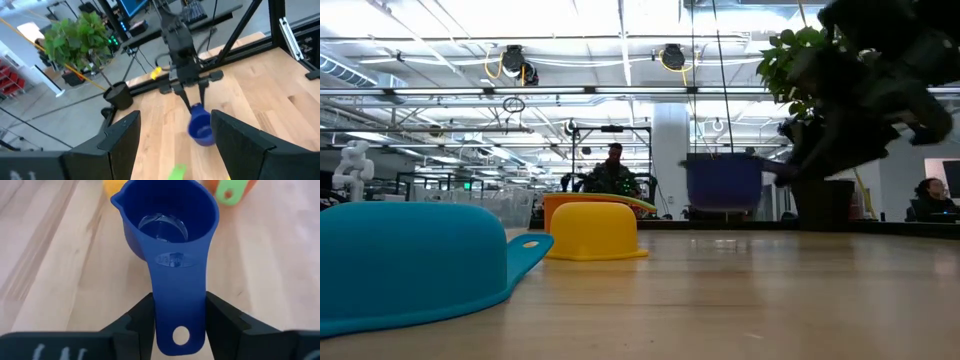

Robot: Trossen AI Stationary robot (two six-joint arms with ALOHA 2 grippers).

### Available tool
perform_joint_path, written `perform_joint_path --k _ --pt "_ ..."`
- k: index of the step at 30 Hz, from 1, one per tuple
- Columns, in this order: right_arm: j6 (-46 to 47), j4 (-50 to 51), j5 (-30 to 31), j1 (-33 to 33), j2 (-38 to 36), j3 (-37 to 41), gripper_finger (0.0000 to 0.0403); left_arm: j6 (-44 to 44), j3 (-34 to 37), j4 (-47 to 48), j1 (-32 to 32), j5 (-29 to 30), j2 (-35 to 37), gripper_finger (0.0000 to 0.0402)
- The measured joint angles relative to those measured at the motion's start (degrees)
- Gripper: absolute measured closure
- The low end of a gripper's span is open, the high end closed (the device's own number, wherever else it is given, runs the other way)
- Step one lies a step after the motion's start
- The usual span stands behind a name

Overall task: Nest measuring cups in basket
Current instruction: Stack the dark blue measuring cup on top of the green measuring cup

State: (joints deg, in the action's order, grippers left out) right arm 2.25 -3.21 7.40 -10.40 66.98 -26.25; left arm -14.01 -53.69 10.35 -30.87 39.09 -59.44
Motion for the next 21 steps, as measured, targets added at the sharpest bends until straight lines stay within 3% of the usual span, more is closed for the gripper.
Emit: perform_joint_path --k 12,21 --pt "1.6 0.0 0.4 7.4 0.0 -9.1 0.0275 4.2 0.0 2.3 0.0 0.1 0.0 0.0158" --pt "5.4 -3.1 0.8 10.9 0.0 -12.5 0.0275 3.6 0.0 3.2 0.0 4.8 0.0 0.0158"
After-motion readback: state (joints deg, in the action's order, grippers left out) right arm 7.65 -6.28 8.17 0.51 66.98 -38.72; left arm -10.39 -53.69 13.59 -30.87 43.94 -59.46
